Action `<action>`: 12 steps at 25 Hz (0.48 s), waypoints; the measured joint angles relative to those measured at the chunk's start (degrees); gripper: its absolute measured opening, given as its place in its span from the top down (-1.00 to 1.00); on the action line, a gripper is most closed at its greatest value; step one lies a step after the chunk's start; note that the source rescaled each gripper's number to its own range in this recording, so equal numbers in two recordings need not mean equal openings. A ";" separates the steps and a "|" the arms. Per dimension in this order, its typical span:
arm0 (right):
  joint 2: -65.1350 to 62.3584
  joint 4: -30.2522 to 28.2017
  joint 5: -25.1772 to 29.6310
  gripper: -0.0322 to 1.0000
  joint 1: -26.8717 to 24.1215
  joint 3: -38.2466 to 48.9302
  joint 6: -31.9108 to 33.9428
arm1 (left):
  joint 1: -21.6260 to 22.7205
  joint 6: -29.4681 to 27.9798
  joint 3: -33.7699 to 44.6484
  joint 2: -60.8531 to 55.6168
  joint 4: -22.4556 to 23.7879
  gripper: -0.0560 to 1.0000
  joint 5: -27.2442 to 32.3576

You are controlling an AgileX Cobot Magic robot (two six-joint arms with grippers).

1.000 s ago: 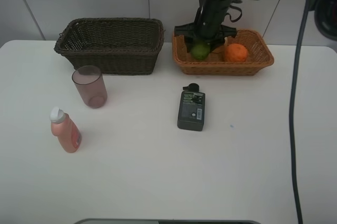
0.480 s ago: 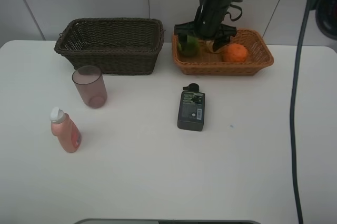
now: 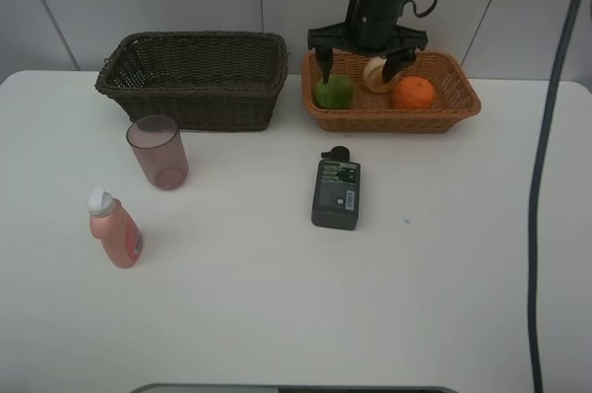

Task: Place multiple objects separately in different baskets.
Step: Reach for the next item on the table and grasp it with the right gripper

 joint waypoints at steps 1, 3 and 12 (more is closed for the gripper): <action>-1.10 0.00 0.00 -0.99 0.62 1.16 0.55 | 0.00 0.00 0.00 0.00 0.00 -0.86 0.00; -3.50 0.05 -0.66 -0.99 1.62 4.92 1.88 | 0.00 0.00 0.00 0.00 0.00 -0.86 0.00; -13.18 0.05 -5.53 -0.99 6.14 22.18 7.23 | 0.00 0.00 0.00 0.00 0.00 -0.86 0.00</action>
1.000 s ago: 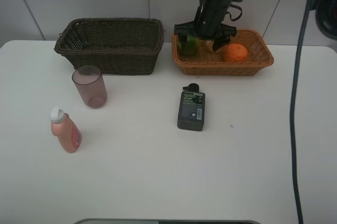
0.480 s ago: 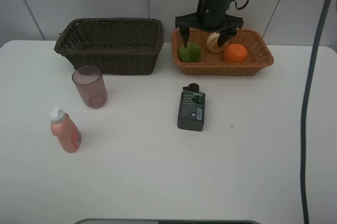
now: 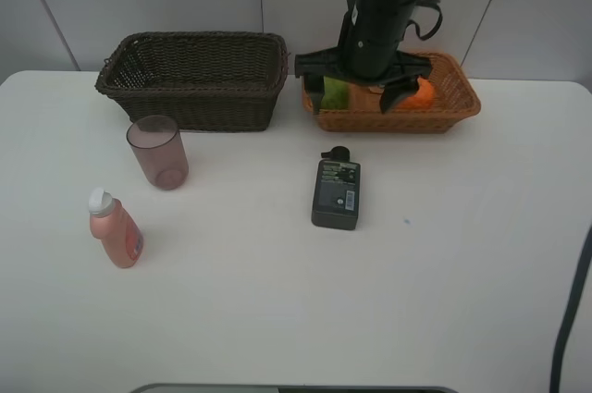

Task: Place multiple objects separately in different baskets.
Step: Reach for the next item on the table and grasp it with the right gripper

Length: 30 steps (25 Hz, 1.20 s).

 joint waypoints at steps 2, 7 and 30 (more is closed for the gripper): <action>-0.94 0.00 -1.58 -0.99 0.90 3.83 1.21 | 0.00 0.00 0.00 0.00 0.00 -0.86 0.00; -1.68 1.56 -6.96 -0.99 2.54 11.21 3.46 | 0.00 0.00 0.00 0.00 0.00 -0.86 0.00; 4.12 2.81 -17.12 -0.99 2.99 16.96 8.03 | 0.00 0.00 0.00 0.00 0.00 -0.86 0.00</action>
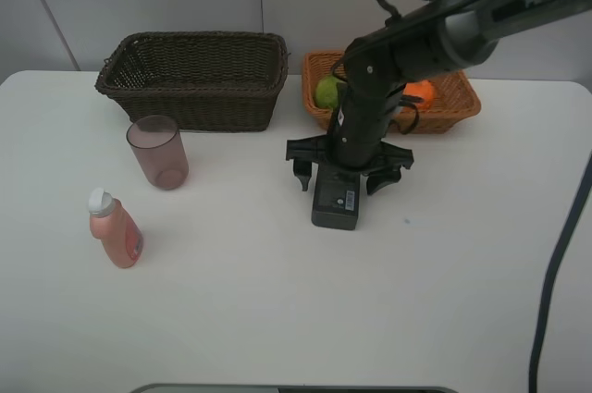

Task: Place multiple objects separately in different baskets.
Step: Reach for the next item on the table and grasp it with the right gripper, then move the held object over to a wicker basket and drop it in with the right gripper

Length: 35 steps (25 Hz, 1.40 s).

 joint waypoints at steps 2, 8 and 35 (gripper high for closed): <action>0.89 0.00 -0.28 -0.99 0.00 0.00 0.00 | 0.00 0.00 0.00 0.00 0.00 -0.86 0.00; 1.93 -0.27 -0.30 -0.99 0.07 -0.12 0.01 | 0.00 0.00 0.00 0.00 0.00 -0.86 0.00; 2.53 -1.44 1.52 0.62 0.07 -0.64 0.01 | 0.00 0.00 0.00 0.00 0.00 -0.86 0.00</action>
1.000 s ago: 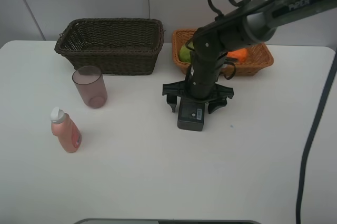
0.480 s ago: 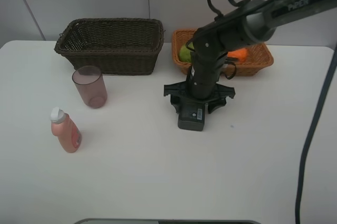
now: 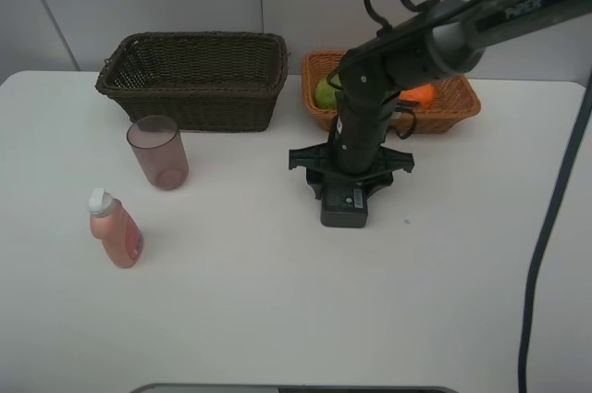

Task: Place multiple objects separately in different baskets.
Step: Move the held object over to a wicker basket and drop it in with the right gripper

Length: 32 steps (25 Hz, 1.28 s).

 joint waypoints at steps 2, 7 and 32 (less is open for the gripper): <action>0.00 0.00 0.00 0.62 0.00 0.00 0.00 | 0.00 0.00 0.00 0.00 0.00 -0.86 0.00; 0.00 0.23 0.00 0.63 0.00 -0.04 0.00 | 0.00 0.00 0.00 0.00 0.00 -0.86 0.00; -0.14 5.42 28.54 0.65 2.31 -31.98 -17.58 | 0.00 0.00 0.00 0.00 0.00 -0.86 0.00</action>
